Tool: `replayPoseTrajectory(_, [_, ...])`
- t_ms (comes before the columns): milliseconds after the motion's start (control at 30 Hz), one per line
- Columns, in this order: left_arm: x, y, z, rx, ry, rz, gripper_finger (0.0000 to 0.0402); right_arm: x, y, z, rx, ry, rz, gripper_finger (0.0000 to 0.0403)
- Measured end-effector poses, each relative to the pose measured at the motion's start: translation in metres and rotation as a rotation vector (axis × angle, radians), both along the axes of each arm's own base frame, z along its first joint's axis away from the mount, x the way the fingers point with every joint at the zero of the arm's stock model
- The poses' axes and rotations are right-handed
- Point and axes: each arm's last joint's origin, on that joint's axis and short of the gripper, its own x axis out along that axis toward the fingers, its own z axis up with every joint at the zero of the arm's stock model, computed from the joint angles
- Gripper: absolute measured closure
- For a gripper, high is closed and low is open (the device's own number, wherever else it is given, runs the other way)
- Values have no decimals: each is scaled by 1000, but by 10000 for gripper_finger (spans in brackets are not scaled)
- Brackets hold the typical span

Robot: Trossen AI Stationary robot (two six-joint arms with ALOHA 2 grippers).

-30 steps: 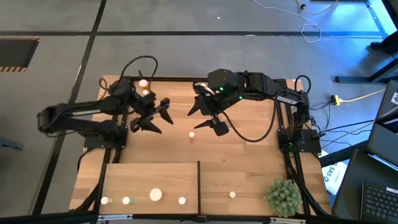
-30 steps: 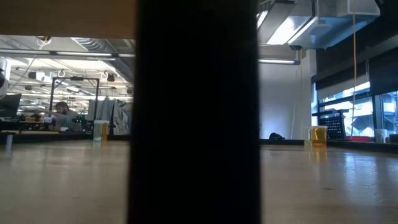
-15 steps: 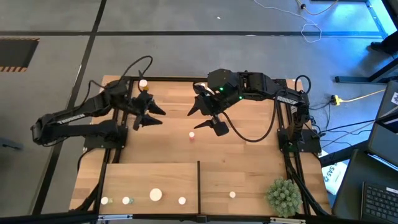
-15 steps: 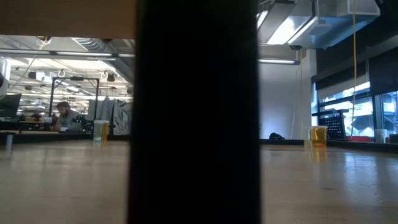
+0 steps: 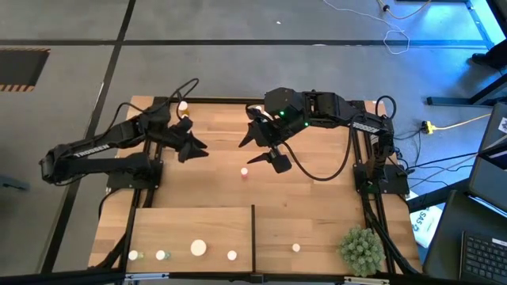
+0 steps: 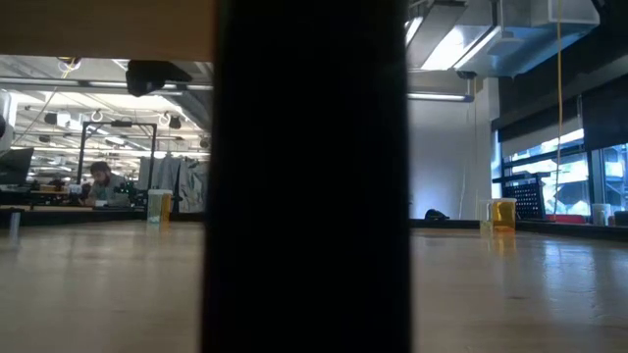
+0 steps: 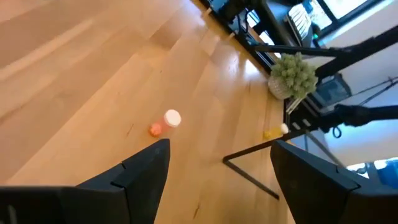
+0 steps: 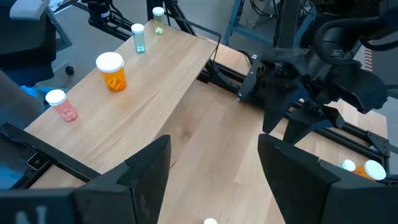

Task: Pick and place medicine bottles onto shelf by color
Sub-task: Put the bottom middle pink pill bottle on the shelf aligned them with the other pink pill bottle

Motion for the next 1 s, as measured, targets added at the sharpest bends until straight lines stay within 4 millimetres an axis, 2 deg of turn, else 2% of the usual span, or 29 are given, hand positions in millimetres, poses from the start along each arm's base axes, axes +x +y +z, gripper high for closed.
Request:
replayPoseTrajectory(233, [0,0,0,-104,3,42,129,1,0,1,5,-7,-3,157])
replayPoseTrajectory(367, [0,0,0,-85,4,44,129,2,0,1,122,32,-93,157])
replayPoseTrajectory(600, [0,0,0,-31,0,22,129,2,-17,-3,167,87,-543,157])
replayPoseTrajectory(800, [-4,-2,3,103,-27,-32,129,-14,-39,-13,388,285,-862,157])
replayPoseTrajectory(933, [-5,-3,4,146,-36,-51,129,-28,-51,-26,386,425,-1084,157])
replayPoseTrajectory(1000, [-5,-3,4,145,-37,-61,129,-33,-53,-33,351,508,-1107,157])
